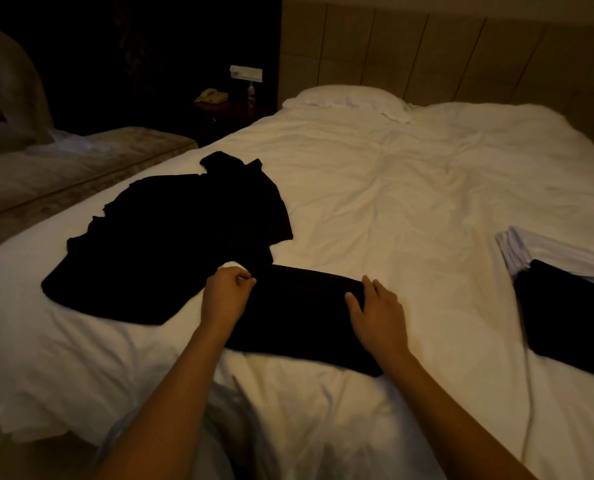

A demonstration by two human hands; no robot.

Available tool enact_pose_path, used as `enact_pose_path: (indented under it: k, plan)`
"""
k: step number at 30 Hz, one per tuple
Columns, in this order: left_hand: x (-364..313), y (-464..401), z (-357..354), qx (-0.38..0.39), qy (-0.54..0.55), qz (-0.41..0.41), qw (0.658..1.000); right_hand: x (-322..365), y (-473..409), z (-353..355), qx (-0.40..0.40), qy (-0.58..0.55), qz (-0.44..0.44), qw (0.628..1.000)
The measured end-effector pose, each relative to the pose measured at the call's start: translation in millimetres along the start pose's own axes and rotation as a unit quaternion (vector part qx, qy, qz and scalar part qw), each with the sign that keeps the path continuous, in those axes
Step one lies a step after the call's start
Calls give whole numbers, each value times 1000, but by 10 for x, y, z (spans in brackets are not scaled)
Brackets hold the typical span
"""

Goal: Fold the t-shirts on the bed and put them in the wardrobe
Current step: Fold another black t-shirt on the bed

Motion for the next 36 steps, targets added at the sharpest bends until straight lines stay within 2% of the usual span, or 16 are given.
enact_pose_path:
  k: [3,7,9,13,16,18,21,23,29,36]
  plan:
    - [-41,132,39,1,-1,14,1000,-61,92,108,-23,-30,-66,997]
    - [-3,274,-57,74,-49,85,992,-186,138,-6,56,-189,-152,969]
    - [18,315,-103,102,-86,102,986,-225,144,-73,84,-314,-189,927]
    - [58,386,-161,141,-107,110,978,-161,254,-215,147,-530,-250,797]
    - [-48,454,-172,147,-59,101,982,-157,299,-113,134,-582,-230,769]
    - [-147,561,-234,165,68,121,977,-229,364,13,113,-610,-224,751]
    - [-355,862,-380,209,274,185,921,-448,452,258,71,-625,-222,744]
    - [-582,1030,-492,226,339,192,893,-646,502,455,44,-633,-222,740]
    - [-1485,1357,-910,267,411,146,859,-1470,660,1089,-53,-631,-230,739]
    - [-2506,1742,-1676,350,440,124,818,-2591,825,1836,-150,-600,-228,752]
Point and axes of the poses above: each hand's wrist, its own y-axis away from the middle knuckle, its own z-axis out of the back of the hand, x = y × z, the point moved 8 cm from there along -y, towards the middle knuckle, and after that the axes turned 1 degree about y, right-handed, at the moved point
